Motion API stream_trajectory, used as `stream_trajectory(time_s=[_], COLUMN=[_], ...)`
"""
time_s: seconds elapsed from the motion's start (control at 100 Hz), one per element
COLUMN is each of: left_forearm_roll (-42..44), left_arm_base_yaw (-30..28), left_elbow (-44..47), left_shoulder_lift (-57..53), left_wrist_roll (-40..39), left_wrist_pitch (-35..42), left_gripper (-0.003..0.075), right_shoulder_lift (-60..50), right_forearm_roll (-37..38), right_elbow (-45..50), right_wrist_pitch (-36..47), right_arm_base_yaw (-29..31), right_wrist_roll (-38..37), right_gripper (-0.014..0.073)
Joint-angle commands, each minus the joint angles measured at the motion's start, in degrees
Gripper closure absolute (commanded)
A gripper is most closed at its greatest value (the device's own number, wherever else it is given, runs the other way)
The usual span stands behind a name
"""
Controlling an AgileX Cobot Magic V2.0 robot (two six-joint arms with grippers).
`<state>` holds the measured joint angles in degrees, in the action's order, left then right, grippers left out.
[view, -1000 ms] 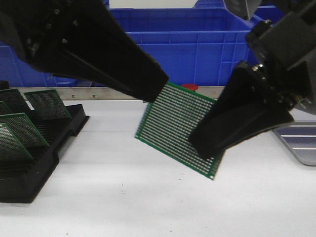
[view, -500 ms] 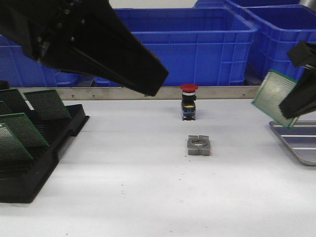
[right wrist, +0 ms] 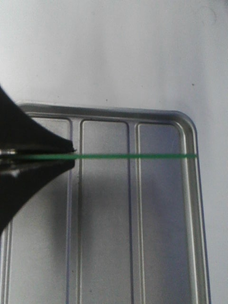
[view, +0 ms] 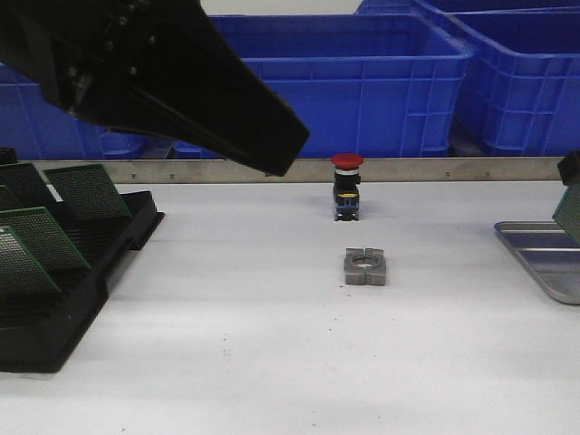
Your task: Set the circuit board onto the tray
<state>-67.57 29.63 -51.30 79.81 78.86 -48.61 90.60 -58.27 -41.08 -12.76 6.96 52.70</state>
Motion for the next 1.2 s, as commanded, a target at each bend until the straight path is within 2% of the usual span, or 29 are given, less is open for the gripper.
stream_trajectory(time_s=[0.0, 0.07, 0.19, 0.26, 0.31, 0.55, 0.78, 0.94, 1.05, 1.19], left_forearm_roll=[-3.4, -3.4, -3.3, -2.5, -1.6, 7.5, 27.6, 39.6, 45.6, 47.6], left_arm_base_yaw=[0.3, 0.3, 0.3, 0.3, 0.3, -3.3, -9.7, -12.0, -13.3, -14.7], left_elbow=[-1.7, -1.7, -1.7, -1.7, -1.7, -1.7, -1.7, -1.7, -1.7, -1.7], left_shoulder_lift=[-1.5, -1.5, -1.5, -1.5, -1.5, -5.0, -9.1, -9.2, -9.0, -8.8], left_wrist_roll=[-0.4, -0.4, -0.4, -0.4, -0.4, -0.4, -0.5, -0.5, -0.6, -0.6], left_wrist_pitch=[-0.6, -0.6, -0.5, 0.0, 0.7, 5.7, 5.2, 4.9, 6.3, 6.8], left_gripper=[0.0174, 0.0174, 0.0174, 0.0174, 0.0174, 0.0174, 0.0174, 0.0176, 0.0206, 0.0271], right_shoulder_lift=[-1.6, -1.6, -1.7, -2.1, -2.6, -4.7, -4.7, -4.7, -4.7, -4.7], right_forearm_roll=[-1.0, -1.0, -0.7, -0.6, -0.6, -0.6, -0.6, -0.6, -0.6, -0.6], right_elbow=[-2.3, -3.2, -4.4, -4.9, -4.9, -4.9, -4.9, -4.9, -4.9, -4.9], right_wrist_pitch=[1.5, 1.3, 2.8, 3.9, 4.3, 4.1, 2.5, 2.5, 2.5, 2.3], right_arm_base_yaw=[0.4, 0.4, 0.4, 0.4, 0.4, 0.4, 0.4, 0.4, 0.4, 0.4], right_wrist_roll=[0.0, 0.0, 0.8, 2.6, 3.5, 4.3, 4.3, 4.3, 4.3, 4.3], right_gripper=[0.0586, 0.0458, 0.0148, 0.0026, -0.002, -0.0031, -0.003, -0.003, -0.003, -0.003])
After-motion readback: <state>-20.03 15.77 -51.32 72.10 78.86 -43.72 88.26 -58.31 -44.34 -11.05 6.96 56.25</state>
